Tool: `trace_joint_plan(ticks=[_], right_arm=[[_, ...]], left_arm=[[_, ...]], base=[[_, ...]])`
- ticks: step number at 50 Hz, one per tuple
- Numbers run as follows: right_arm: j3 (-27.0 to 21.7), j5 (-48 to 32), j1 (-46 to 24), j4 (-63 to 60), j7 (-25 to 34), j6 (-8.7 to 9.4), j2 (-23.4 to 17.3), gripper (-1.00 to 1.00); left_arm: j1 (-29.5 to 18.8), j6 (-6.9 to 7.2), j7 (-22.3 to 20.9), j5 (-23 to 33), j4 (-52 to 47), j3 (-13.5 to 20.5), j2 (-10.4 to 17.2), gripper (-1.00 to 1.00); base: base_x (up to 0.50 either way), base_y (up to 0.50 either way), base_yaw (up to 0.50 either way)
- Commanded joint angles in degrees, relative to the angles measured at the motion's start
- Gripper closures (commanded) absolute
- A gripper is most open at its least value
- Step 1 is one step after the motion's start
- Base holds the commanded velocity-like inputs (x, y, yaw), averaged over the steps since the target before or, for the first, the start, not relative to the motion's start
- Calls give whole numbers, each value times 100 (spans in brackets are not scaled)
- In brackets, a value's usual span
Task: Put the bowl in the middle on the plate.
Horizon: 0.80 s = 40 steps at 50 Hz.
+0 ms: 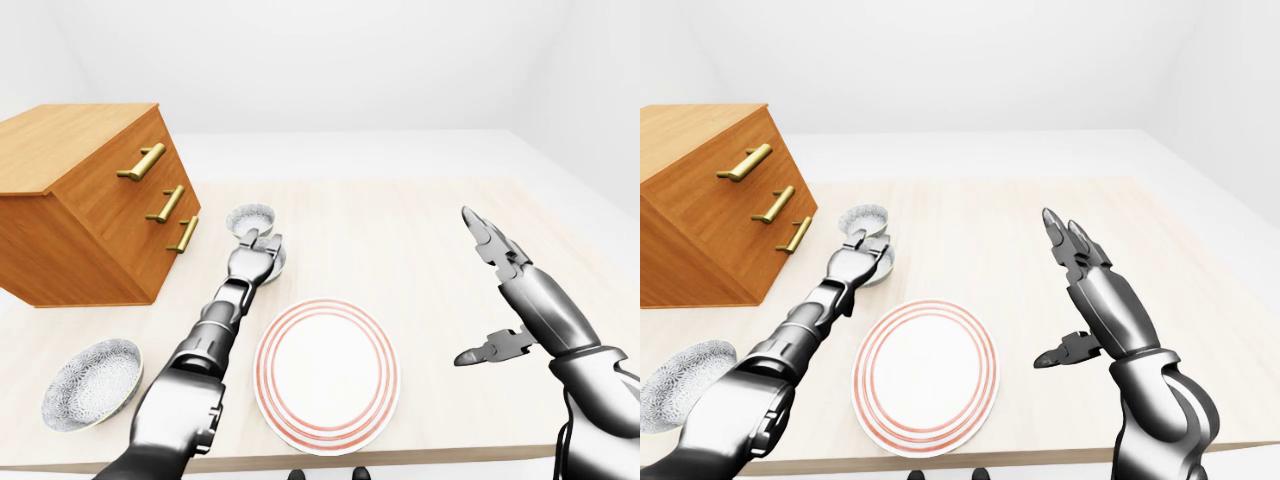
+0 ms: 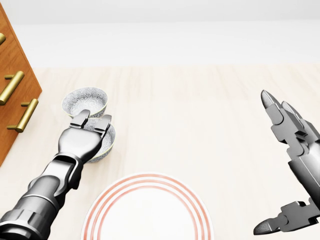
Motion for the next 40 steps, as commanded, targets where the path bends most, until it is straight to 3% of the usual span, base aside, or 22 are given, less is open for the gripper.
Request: trace_joint_plan(ticks=[1,10,22,31,40], right_arm=[[0,-1,-8,-5,0,0,-4,-100],[-4,3,-4,-2,0,0,-6,-100],[-3,11,-1,17,0,0,-2,-100],[-3,10,13,15,0,0,7,-100],[-6,1,5,-12,0,0,1,-100]], left_arm=[[34,0,-74,14,84,-39,-37,-100],[37,0,-191,-5,124,-25,-10,-100],[174,0,-3,14,193,-54,-24,-100],[172,0,-290,-60,91,-19,12,-100],[208,0,-287,-62,88,-30,10,-100]], base=[[0,0,0],[0,0,0],[0,0,0],[0,0,0],[0,0,0]])
